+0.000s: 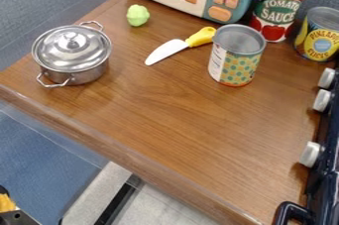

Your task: Push the can downward

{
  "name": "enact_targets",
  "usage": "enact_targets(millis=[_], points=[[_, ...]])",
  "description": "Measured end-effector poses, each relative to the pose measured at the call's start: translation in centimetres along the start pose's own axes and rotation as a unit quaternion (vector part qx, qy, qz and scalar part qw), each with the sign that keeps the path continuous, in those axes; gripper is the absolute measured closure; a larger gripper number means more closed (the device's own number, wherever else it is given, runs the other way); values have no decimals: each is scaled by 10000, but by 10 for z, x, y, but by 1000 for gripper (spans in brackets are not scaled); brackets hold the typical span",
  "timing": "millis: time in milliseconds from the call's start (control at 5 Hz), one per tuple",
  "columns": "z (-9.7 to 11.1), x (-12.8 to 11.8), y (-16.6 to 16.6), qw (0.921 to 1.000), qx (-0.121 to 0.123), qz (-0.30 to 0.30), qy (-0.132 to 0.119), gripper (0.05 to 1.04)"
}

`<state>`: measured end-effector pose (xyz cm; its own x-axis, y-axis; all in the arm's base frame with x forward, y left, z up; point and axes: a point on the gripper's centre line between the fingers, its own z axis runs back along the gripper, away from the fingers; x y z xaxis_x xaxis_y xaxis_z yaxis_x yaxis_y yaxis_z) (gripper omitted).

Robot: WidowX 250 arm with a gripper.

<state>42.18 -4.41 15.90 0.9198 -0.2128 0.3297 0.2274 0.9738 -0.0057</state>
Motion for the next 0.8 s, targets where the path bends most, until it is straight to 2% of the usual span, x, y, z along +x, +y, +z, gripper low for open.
enact_targets(millis=[200, 400, 600, 800], points=[[-18, 3, -14, 9997, -117, -157, 169, 84], [-27, 5, -20, 9993, -110, -320, 128, 83], [-42, 0, -19, 9991, -51, -293, 308, 83], [-47, -5, -18, 9987, -37, -295, 418, 83]])
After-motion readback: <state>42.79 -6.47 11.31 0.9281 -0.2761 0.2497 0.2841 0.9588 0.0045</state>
